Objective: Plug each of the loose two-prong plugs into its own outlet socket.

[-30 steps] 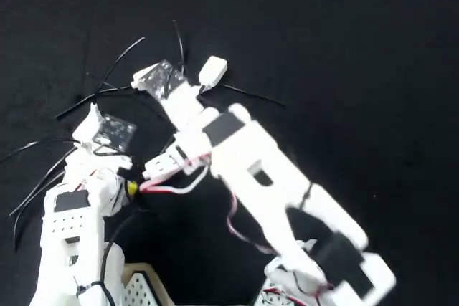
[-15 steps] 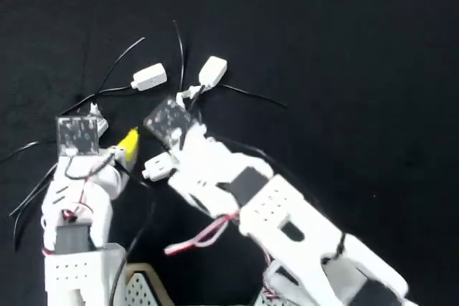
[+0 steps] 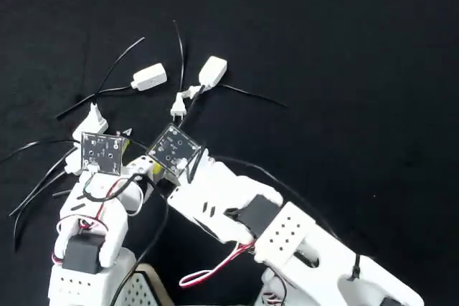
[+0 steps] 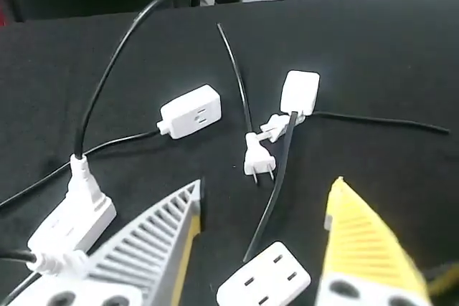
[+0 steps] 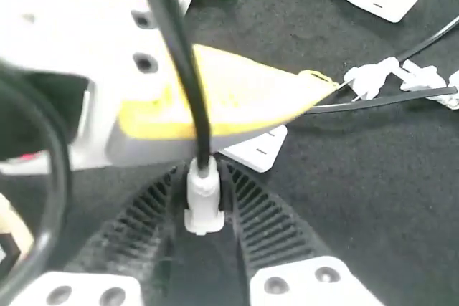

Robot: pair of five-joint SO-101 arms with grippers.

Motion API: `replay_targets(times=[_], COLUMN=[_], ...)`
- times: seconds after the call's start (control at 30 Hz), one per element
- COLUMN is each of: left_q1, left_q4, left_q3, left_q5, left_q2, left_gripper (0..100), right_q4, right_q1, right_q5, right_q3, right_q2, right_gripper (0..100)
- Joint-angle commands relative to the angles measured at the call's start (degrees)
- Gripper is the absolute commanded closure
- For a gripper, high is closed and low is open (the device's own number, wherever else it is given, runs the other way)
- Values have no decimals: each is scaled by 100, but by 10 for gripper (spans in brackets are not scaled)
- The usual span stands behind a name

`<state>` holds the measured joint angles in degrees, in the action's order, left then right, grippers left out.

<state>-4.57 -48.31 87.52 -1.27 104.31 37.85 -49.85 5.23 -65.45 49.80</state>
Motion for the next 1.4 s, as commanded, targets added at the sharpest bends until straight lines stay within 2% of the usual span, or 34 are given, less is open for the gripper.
replay_targets(times=[0.0,0.1,0.2,0.33,0.4,0.5,0.57,0.67,0.87,1.03,1.37], left_q1=[-207,-479,-611,-629,-382,426,971,1745,2686,3011,2967], left_q4=[-44,-44,-466,-624,-651,-651,-651,-633,-624,-607,-607], left_q3=[-180,-207,-207,-286,-347,-330,-295,-48,470,813,831], left_q5=[-422,-932,-1310,-1521,-1521,-1530,-1530,-1521,-1530,-1530,-1530], left_q2=[18,9,9,18,18,18,9,9,9,9,9], left_gripper=[721,721,721,720,720,720,721,722,722,722,722], right_q4=[-334,-536,-615,-659,-651,-782,-1143,-1354,-782,-378,-695], right_q1=[-62,-62,-62,-53,62,369,492,527,545,712,1037], right_q5=[-62,-70,-70,-448,-536,-571,-967,-1433,-1521,-1811,-1864], right_q3=[101,101,101,101,101,92,57,312,1543,2167,2519], right_q2=[127,127,127,127,127,110,-101,-901,-2774,-3389,-4101], right_gripper=[987,987,987,987,987,987,987,987,986,986,986])
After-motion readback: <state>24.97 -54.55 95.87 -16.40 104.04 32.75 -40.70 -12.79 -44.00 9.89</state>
